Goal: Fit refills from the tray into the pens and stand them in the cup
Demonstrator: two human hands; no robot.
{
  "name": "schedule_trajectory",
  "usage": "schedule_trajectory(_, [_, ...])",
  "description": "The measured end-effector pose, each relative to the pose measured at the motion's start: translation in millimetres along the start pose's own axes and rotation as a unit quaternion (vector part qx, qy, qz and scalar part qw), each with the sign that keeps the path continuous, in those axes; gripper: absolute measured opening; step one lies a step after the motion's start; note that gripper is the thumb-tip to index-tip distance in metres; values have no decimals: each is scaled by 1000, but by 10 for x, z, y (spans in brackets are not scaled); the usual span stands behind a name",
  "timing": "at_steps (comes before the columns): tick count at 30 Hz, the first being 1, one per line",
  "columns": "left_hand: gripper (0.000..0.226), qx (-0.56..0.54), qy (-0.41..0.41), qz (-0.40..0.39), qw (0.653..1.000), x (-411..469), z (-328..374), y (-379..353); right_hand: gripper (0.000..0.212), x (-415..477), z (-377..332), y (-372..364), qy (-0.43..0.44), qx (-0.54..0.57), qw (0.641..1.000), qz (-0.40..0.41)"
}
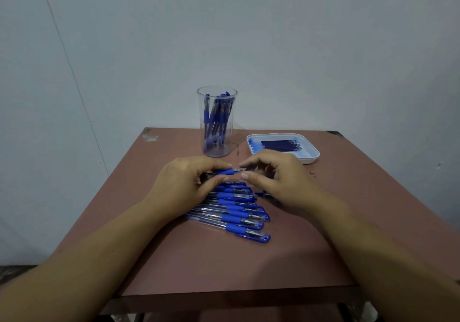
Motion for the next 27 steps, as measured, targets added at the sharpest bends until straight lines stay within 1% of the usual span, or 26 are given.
schedule_trajectory(3, [36, 5, -4, -3, 1000, 5, 14, -4, 11, 18, -40, -16, 16, -13, 1000, 2])
schedule_trajectory(5, [38, 7, 0, 2, 1000, 8, 1, 5, 8, 19, 32, 20, 0, -7, 1000, 5])
schedule_trajectory(10, [39, 7, 8, 4, 1000, -4, -34, 8, 17, -11, 157, 131, -34, 20, 999, 14])
schedule_trajectory(13, [37, 7, 3, -1, 1000, -5, -13, -13, 21, -16, 90, 56, -23, 29, 999, -8])
schedule_trajectory(16, [36, 4, 7, 1, 1000, -2, -14, -11, 18, 4, 57, -3, -17, 17, 999, -27])
schedule_trajectory(22, [38, 5, 8, 3, 1000, -9, -19, -1, 21, -7, 133, 110, -27, 17, 999, 1])
schedule_trajectory(27, [37, 14, -5, -8, 1000, 0, 25, -18, 21, -2, 48, 32, -7, 29, 999, -16])
Point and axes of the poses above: each hand's wrist, its own x-axis towards the middle knuckle, its own y-axis out of the back of the hand, z = x × y, the point moved 7 cm from there along x, towards the middle knuckle, and after that the axes turned 8 degrees about -x, right-handed, at the moved point
